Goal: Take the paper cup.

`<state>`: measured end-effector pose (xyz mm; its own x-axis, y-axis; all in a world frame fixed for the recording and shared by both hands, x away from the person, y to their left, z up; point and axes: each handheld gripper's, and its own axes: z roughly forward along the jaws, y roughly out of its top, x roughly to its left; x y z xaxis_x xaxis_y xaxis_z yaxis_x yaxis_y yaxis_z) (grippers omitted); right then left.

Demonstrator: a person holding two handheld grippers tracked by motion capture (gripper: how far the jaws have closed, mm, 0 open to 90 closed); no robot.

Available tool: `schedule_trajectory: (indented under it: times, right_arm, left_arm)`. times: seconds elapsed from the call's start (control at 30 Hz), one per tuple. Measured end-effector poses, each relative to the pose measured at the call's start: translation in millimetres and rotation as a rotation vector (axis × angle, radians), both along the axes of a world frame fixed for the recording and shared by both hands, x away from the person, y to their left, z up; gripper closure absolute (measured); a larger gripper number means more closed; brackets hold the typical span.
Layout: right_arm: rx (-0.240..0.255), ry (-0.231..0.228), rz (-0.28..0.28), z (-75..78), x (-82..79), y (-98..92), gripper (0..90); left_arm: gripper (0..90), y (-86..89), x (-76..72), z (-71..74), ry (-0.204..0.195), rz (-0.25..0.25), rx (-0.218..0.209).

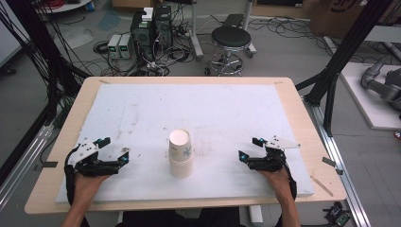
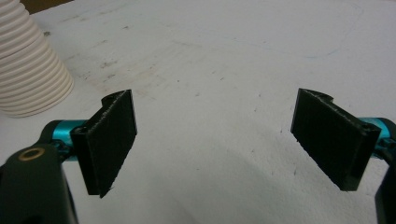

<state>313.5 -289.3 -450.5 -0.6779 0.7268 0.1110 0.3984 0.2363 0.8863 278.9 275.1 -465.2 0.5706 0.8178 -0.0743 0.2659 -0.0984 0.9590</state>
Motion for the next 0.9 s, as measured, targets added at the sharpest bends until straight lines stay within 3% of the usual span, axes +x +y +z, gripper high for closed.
schedule_trajectory:
  times: [0.07,0.27,0.73,0.9]
  right_arm:
    - [0.01,0.025,0.002,-0.2,2.5,-1.1,14.5]
    - [0.0,-0.005,0.001,0.0,-0.3,-0.4,14.5]
    - [-0.004,0.014,-0.002,0.1,0.9,0.5,14.5]
    - [-0.004,0.015,-0.007,0.2,0.7,0.5,14.5]
  left_arm:
    - [4.1,0.0,-0.2,0.0,-0.001,0.002,0.001]
    - [4.1,-0.4,-1.2,0.0,-0.009,0.007,0.003]
    - [4.1,0.7,-2.7,0.0,-0.031,-0.016,0.001]
    - [4.1,6.0,-0.7,-0.1,-0.018,-0.045,-0.057]
